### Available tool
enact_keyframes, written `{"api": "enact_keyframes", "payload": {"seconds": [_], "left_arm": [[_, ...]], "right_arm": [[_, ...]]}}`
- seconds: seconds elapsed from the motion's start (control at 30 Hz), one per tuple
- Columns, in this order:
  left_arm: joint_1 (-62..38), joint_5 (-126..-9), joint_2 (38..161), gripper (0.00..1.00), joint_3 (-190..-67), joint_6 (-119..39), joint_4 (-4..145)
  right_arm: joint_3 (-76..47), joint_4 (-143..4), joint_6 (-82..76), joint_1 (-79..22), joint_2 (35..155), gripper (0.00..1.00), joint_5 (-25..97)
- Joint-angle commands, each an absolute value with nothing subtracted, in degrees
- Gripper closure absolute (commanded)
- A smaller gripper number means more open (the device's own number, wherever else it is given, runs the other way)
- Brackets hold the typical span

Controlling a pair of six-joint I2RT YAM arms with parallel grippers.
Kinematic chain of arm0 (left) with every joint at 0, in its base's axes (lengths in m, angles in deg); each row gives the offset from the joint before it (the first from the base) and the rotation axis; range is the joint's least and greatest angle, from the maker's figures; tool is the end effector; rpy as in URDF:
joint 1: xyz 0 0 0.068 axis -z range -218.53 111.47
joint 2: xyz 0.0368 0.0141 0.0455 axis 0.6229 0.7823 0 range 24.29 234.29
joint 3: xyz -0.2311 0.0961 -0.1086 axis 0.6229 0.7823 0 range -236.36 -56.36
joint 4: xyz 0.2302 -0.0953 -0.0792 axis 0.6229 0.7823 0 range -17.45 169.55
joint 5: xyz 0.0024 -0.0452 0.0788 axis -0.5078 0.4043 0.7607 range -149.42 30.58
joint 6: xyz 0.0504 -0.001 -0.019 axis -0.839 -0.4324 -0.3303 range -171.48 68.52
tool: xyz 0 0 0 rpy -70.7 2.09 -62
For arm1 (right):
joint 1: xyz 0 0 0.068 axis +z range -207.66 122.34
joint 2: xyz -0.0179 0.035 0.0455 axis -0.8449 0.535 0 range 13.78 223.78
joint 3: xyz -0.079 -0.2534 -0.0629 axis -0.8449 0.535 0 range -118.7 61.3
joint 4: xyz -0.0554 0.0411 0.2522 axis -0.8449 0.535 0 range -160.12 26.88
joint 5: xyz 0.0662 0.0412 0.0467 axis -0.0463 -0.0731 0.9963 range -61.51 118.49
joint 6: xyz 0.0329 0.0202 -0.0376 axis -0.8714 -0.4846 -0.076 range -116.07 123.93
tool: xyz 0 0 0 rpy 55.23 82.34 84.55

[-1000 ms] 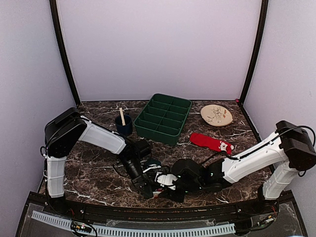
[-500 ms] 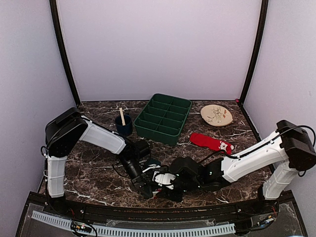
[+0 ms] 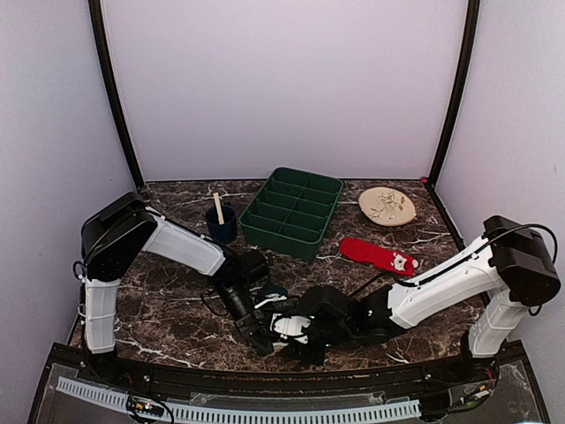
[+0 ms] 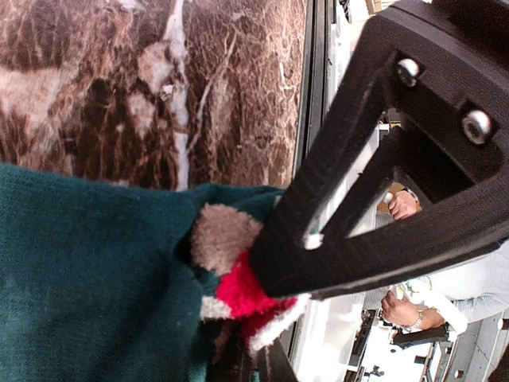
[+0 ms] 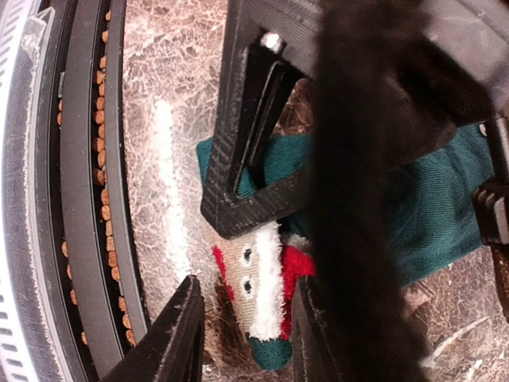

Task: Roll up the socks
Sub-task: Roll the sock at the center of the board.

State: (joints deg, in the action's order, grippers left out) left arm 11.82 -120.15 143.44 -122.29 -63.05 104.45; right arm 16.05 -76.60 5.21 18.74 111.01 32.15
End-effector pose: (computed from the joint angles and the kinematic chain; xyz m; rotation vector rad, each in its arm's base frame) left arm 0.2003 -0.2901 0.0928 -1.3396 -2.1121 1.4172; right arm 0.0750 0.3195 0.1412 -1.5791 1.9097 0.6808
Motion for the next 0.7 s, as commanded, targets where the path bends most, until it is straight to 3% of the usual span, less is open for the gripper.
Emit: {"api": "enact_keyframes", "payload": {"seconds": [0.0, 0.53, 0.67], "left_arm": [[11.48, -119.53, 144.06, 1.0, -121.32, -63.63, 105.5], [11.42, -117.75, 142.26, 1.0, -119.97, -61.7, 103.24], [11.1, -115.75, 139.2, 0.93, -117.08, -57.12, 97.96]], "right_arm": [[15.76, -78.2, 5.28, 19.34, 112.34, 0.69, 32.92], [16.64, -78.82, 2.51, 18.99, 115.17, 1.0, 34.71], [16.41, -78.08, 2.25, 18.82, 115.29, 1.0, 35.23]]}}
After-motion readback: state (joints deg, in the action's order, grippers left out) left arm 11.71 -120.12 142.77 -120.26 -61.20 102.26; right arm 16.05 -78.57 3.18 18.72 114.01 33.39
